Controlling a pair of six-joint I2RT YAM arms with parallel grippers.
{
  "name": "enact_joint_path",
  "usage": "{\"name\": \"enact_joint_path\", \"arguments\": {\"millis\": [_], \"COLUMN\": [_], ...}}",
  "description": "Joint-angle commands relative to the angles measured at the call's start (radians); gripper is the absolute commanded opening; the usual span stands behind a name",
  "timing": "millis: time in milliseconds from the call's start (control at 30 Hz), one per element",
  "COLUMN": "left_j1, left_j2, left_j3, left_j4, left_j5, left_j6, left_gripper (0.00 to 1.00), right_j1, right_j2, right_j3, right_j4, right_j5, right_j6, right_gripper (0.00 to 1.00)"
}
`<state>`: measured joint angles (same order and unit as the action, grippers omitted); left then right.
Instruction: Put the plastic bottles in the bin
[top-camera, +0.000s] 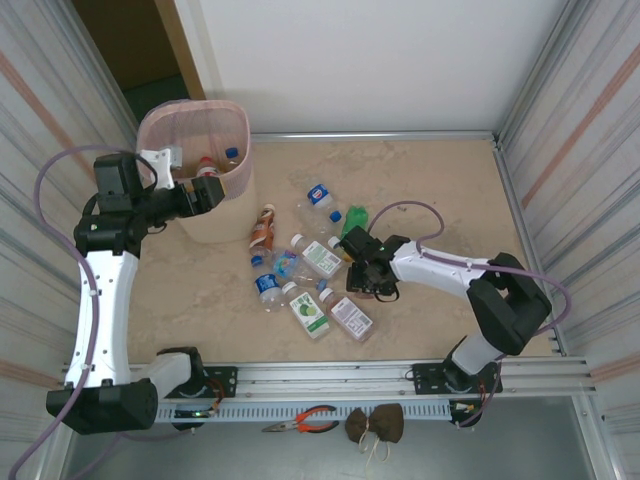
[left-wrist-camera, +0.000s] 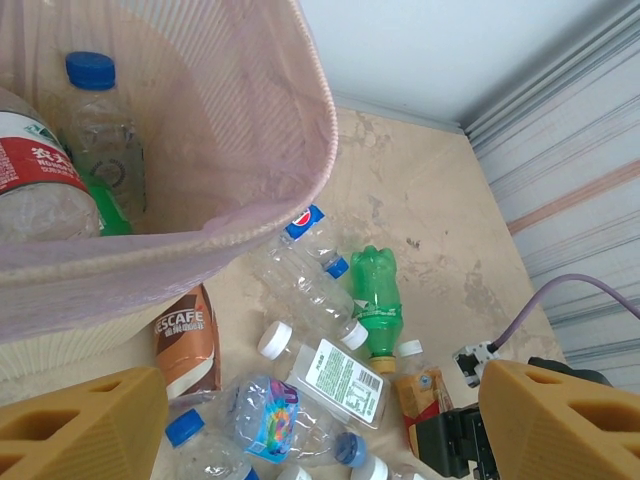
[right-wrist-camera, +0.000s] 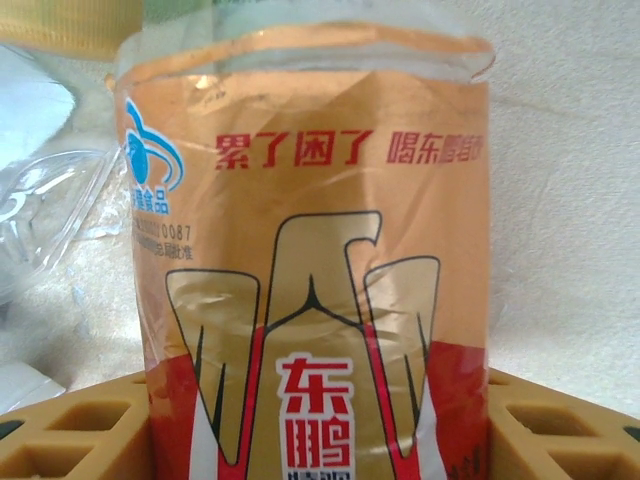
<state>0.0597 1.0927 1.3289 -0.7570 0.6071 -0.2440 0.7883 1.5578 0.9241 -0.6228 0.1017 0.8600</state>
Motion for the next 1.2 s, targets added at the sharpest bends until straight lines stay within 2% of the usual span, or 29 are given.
{"name": "enact_joint_path", "arguments": {"millis": [0, 167, 333, 467, 633, 733, 867, 1167], "left_j1": [0.007, 0.007, 0.001, -0.011, -0.053, -0.116, -0.257, -0.522], "left_j2": [-0.017, -0.018, -0.023, -0.039, -0.077, -0.076, -0.048, 0.037], "left_j3": [-0.012, -0.021, -0.043, -0.078, -0.174, -0.194, -0.151, -0.021], "left_j4": [0.025, 0.052, 0.109, 0.209, 0.48, 0.596, 0.636, 0.705], "left_j5": [0.035, 0.054, 0.116, 0.199, 0.31, 0.348, 0.355, 0.361], "left_j6": [-0.023, -0.04, -0.067, -0.104, -0.192, -0.199, -0.123, -0.02], "left_gripper": [0.81, 0.81, 0.81, 0.8, 0.8, 0.8, 0.8, 0.82], "right_j1": [0.008, 0.008, 0.004, -0.009, -0.019, -0.019, -0.02, 0.013], "right_j2": [-0.074, -0.186, -0.36, -0.521, -0.702, -0.77, -0.832, -0.821], "right_j3": [0.005, -0.012, -0.058, -0.118, -0.162, -0.163, -0.141, 0.009], "right_j4": [-0.05, -0.043, 0.051, 0.187, 0.349, 0.416, 0.477, 0.506], "right_j5": [0.065, 0.148, 0.208, 0.146, 0.026, -0.041, -0.178, -0.366], "right_j6": [0.012, -0.063, -0.224, -0.347, -0.479, -0.535, -0.611, -0.6], "right_gripper": [0.58, 0.55, 0.51, 0.5, 0.5, 0.5, 0.51, 0.51]}}
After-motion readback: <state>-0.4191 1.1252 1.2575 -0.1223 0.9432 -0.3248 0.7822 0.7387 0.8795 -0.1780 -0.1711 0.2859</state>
